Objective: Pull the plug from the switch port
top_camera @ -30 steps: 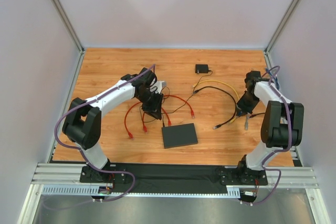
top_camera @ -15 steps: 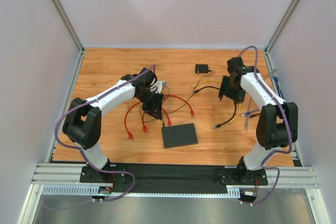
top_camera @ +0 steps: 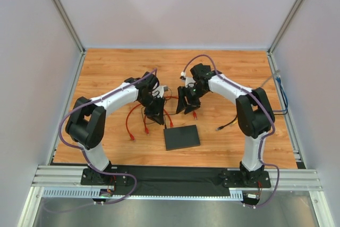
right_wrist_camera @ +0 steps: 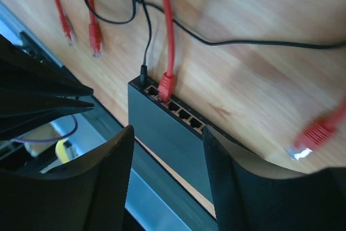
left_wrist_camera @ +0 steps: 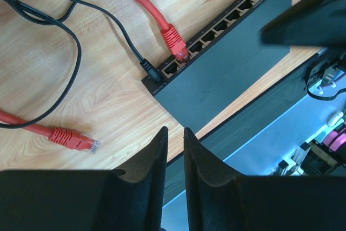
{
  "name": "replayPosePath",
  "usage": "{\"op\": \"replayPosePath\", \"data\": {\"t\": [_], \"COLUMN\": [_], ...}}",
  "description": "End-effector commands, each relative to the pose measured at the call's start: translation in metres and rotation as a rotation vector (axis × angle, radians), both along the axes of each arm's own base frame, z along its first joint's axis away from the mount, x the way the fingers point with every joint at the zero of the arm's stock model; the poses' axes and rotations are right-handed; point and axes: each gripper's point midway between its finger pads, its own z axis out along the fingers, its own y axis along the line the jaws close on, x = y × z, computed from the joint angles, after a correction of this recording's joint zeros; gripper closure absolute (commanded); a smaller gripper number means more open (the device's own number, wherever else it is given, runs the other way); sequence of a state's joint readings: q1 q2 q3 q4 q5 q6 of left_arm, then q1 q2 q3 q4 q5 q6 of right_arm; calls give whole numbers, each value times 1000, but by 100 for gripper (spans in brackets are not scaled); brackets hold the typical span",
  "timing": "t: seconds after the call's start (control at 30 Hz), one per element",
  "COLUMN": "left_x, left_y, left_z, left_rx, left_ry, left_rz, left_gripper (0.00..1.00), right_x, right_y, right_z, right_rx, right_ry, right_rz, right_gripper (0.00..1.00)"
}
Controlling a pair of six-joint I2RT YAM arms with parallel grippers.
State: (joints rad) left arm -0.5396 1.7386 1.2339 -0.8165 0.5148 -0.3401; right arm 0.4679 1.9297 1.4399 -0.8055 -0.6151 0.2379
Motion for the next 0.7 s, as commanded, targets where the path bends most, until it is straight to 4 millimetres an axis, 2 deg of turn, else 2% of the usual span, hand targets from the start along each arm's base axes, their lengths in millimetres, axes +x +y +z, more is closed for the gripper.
{"op": "replayPosePath", "data": {"t": [0.0, 0.1, 0.27, 0.67], "left_x": [-1, -5, -7, -5], "left_y": [-5, -5, -7, -8], "left_z": [-7, -20, -31, -46], "left_rx": [-5, 42, 86, 129], "left_ry": [23, 40, 44, 86], "left_rz": [20, 6, 2, -13], "left_gripper": [75, 75, 75, 76], "right_x": [-16, -26, -35, -42], "right_y": [32, 40, 42, 44], "right_z": [11, -2, -22, -44], "right_rx": [163, 191, 179, 196], "right_ry": [72, 153, 199, 275], "right_rz": [112, 129, 135, 116], "right_gripper": [45, 52, 56, 65]}}
